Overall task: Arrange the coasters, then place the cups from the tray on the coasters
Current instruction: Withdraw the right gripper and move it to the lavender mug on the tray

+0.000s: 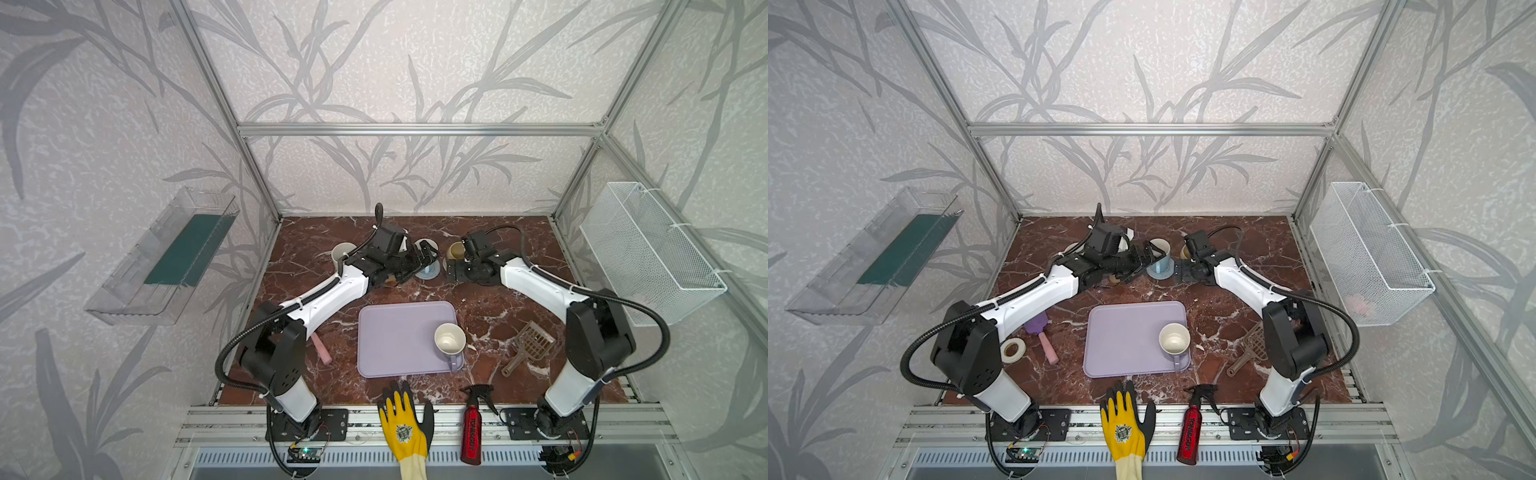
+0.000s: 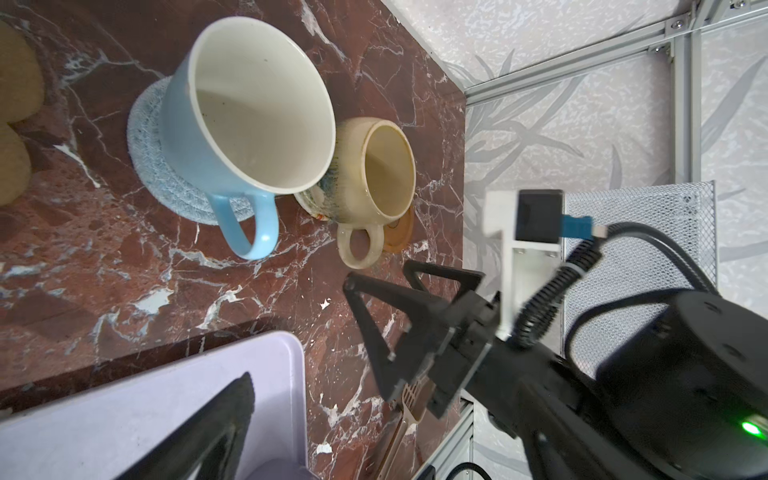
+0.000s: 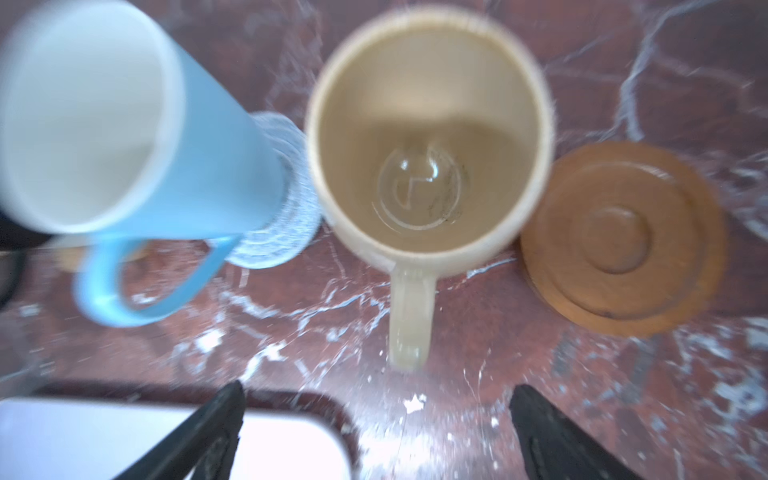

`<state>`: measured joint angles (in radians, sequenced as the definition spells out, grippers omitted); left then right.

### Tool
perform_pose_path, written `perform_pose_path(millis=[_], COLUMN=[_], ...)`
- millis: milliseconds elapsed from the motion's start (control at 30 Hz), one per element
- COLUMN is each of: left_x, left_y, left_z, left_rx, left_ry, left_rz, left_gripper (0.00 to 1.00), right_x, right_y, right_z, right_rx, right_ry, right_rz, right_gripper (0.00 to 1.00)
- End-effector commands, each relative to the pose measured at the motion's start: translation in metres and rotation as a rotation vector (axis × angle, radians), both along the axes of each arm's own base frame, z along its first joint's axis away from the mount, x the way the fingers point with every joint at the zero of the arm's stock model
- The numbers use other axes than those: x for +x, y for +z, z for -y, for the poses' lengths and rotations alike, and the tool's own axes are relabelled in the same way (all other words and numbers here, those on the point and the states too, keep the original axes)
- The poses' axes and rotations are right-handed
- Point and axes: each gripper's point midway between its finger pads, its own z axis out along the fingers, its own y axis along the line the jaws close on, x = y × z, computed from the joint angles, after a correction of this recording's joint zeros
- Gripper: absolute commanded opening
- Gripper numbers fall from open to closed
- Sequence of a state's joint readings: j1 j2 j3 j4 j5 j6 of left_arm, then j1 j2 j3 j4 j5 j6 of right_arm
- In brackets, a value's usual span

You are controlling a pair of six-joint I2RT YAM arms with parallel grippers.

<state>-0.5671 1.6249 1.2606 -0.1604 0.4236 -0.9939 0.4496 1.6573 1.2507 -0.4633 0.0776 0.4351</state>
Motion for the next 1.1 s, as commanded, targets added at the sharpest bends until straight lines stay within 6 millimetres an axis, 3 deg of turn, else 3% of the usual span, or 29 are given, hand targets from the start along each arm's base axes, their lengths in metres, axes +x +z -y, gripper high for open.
perform_pose_path(millis=[0, 233, 467, 733, 1067], left_x=[-0.018, -0.056, -0.092, -0.13, -0.161], left_y=[0.009, 0.016, 0.002, -0.025, -0.047], left_z=[-0.007, -0.01, -0.024, -0.034, -0.032], left_rx=[-0.003, -0.04, -0.004, 0.027, 0.075], left_ry=[-0.029, -0.135, -0.187, -0.245, -0.293], left_rz=[0.0, -0.039, -0.104, -0.189, -0.233], left_gripper=[0.99, 0.99, 0.99, 0.99, 0.99], right_x=[-0.023, -0.071, -0.123, -0.18, -0.225], right_y=[0.026, 0.066, 0.075, 0.048, 0.01], right_z=[0.003, 0.006, 0.003, -0.009, -0.021], right_rx=[0.029, 0.076, 0.088, -0.008, -0.055], right_ry=[0.02, 0.092, 0.149, 0.232, 0.238], right_rz=[0.027, 0.085, 0.039, -0.066, -0.15], right_gripper=[0.99, 0.99, 0.99, 0.99, 0.99])
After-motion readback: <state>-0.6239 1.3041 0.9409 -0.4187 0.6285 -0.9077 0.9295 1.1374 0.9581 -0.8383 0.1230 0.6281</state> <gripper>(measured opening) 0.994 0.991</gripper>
